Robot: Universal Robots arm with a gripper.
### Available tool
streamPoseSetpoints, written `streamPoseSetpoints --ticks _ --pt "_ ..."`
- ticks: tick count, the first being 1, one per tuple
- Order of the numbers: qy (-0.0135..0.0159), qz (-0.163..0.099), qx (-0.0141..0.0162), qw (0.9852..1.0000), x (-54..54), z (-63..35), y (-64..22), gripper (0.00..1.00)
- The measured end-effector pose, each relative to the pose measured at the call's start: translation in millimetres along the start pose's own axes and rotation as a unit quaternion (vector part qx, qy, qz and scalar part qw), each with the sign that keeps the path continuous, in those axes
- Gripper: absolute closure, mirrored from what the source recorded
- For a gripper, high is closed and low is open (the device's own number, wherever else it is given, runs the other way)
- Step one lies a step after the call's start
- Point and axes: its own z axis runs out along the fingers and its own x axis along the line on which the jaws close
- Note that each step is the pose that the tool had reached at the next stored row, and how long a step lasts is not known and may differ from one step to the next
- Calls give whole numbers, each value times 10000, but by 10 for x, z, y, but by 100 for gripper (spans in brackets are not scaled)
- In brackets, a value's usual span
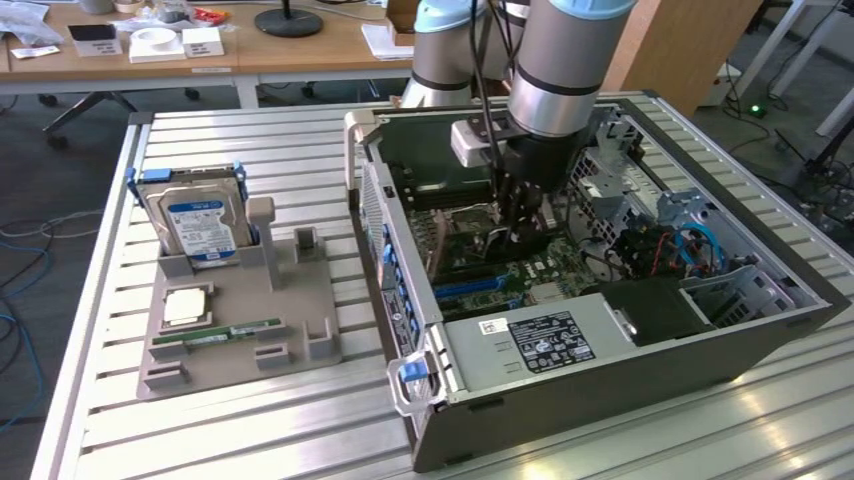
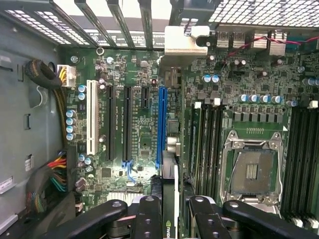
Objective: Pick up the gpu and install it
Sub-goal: 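Insert the gpu into the slot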
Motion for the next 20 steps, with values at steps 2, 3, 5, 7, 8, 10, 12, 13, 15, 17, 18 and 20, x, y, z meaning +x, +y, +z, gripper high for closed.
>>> streamPoseSetpoints --ticks 2,3,5,7,8,10,12,13,15,17,18,20 --pt "0 -7 1 10000 0 10 10 74" --pt "-1 -10 1 10000 0 16 14 74" --pt "0 -16 0 10000 1 25 23 74" --pt "0 -20 0 10000 0 26 27 74" --pt "0 -20 0 10000 0 26 32 74" --pt "-1 -21 0 10000 0 27 44 74" --pt "-1 -20 0 10000 0 26 58 74" --pt "-1 -20 0 10000 0 25 66 74" --pt "-1 -20 0 10000 2 25 78 74" --pt "-1 -21 0 10000 8 24 86 74" --pt "-1 -22 0 10000 15 24 89 74" --pt "-1 -23 0 10000 27 23 96 74"
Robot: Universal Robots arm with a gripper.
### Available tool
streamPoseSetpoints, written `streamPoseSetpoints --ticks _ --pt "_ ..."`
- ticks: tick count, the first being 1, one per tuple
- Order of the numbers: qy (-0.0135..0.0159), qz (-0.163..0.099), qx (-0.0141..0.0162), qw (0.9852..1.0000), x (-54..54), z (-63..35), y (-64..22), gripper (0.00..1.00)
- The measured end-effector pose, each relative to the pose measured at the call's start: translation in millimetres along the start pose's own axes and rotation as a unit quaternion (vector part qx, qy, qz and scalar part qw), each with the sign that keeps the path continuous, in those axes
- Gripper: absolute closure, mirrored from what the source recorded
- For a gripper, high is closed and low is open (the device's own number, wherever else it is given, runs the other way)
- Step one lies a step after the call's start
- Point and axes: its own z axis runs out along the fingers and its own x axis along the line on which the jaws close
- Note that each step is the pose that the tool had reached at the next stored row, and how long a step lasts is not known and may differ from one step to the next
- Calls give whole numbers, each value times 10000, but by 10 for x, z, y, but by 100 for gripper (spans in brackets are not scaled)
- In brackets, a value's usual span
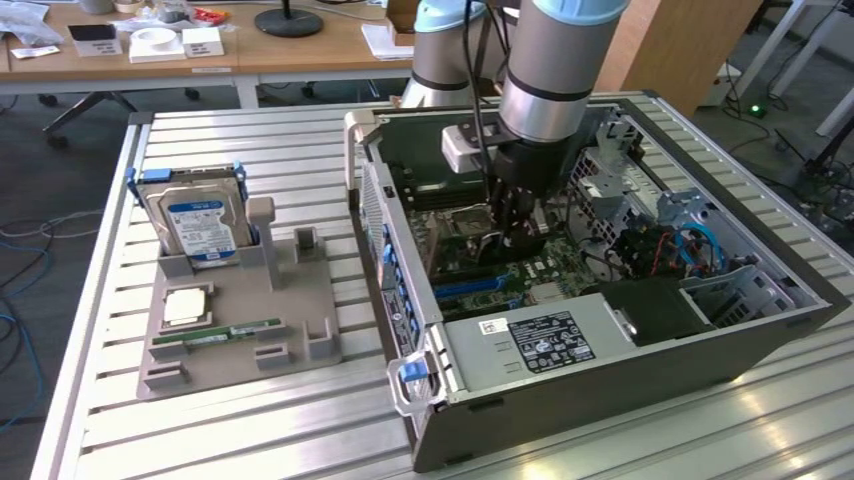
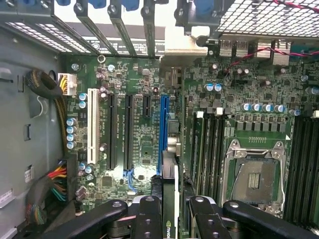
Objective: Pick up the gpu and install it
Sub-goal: 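Insert the gpu into the slot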
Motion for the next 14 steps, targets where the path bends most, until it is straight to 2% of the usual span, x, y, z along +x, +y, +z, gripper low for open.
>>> streamPoseSetpoints --ticks 14 --pt "-2 -25 0 10000 31 1 66 74"
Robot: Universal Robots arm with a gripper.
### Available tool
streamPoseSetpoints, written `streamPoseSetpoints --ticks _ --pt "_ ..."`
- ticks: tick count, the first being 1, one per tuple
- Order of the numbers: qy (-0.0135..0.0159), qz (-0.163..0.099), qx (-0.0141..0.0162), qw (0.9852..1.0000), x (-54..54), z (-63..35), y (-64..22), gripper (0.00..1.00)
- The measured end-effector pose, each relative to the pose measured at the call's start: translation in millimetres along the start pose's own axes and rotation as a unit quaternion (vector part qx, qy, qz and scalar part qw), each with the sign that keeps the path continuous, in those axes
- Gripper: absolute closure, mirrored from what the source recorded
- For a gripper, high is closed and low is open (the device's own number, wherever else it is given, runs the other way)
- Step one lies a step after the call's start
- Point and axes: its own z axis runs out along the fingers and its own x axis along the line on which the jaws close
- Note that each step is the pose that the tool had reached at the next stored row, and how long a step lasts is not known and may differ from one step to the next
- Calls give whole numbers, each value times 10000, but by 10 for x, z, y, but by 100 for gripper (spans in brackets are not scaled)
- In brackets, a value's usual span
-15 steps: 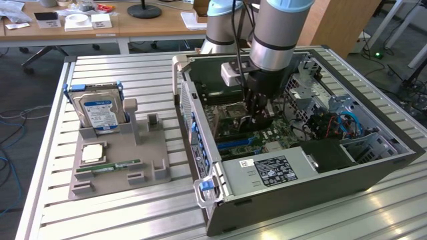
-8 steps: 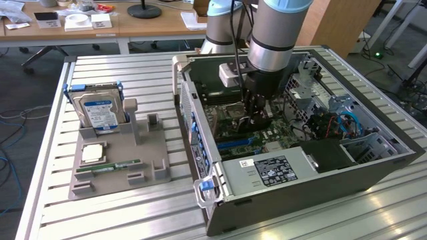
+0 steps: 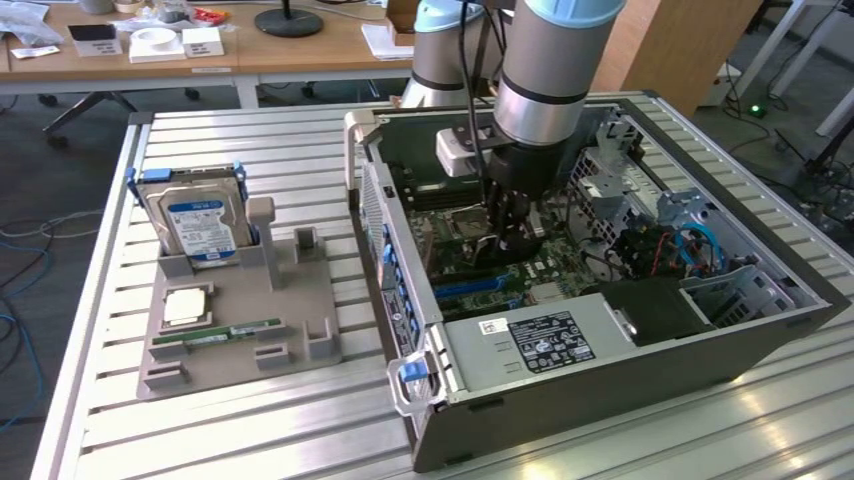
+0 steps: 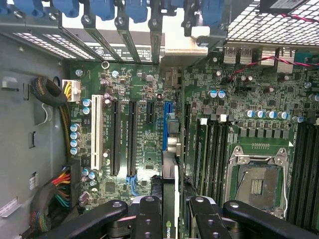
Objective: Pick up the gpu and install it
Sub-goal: 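Insert the gpu into the slot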
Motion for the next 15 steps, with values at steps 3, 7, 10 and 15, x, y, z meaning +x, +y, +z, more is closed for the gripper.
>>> streamPoseSetpoints --ticks 3,7,10,15 --pt "0 1 0 10000 0 0 9 74" --pt "0 0 0 10000 0 1 29 74" --pt "0 0 0 10000 0 22 34 74" --pt "2 0 0 10000 1 46 46 74"
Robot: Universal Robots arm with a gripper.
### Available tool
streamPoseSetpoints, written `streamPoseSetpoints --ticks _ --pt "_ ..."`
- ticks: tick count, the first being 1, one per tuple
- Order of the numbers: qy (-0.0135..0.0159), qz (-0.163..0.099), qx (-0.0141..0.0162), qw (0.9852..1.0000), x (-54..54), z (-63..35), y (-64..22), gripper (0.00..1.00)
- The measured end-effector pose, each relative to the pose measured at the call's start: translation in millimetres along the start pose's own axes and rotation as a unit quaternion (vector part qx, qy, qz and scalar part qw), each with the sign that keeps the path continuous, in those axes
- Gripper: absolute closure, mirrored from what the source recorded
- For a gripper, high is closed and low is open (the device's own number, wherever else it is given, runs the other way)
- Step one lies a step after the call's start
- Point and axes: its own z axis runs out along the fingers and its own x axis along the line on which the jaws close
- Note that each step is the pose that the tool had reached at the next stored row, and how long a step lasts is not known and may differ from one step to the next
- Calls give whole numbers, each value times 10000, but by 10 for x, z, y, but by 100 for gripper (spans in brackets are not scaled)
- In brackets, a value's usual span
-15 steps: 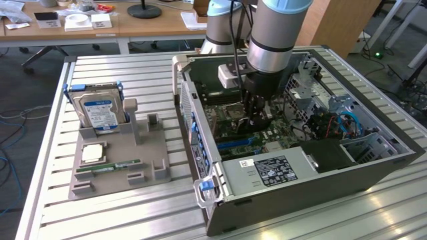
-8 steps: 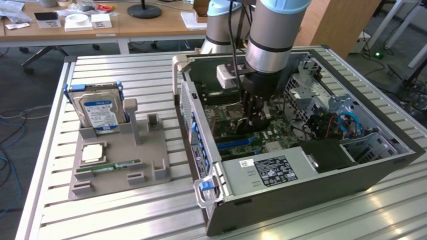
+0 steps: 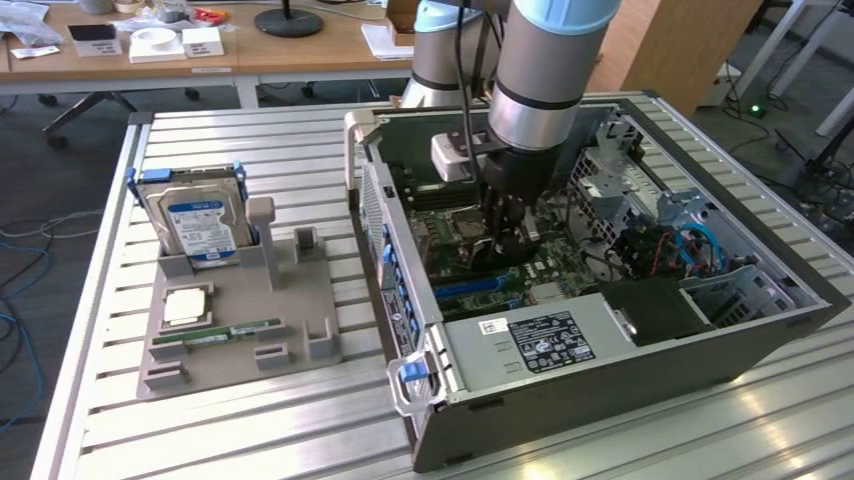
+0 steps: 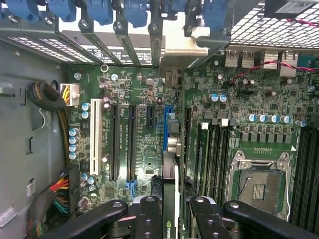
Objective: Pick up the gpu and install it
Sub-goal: 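Insert the gpu into the slot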
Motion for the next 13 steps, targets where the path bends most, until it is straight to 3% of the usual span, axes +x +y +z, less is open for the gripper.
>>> streamPoseSetpoints --ticks 13 --pt "-1 0 1 10000 7 -1 64 74"
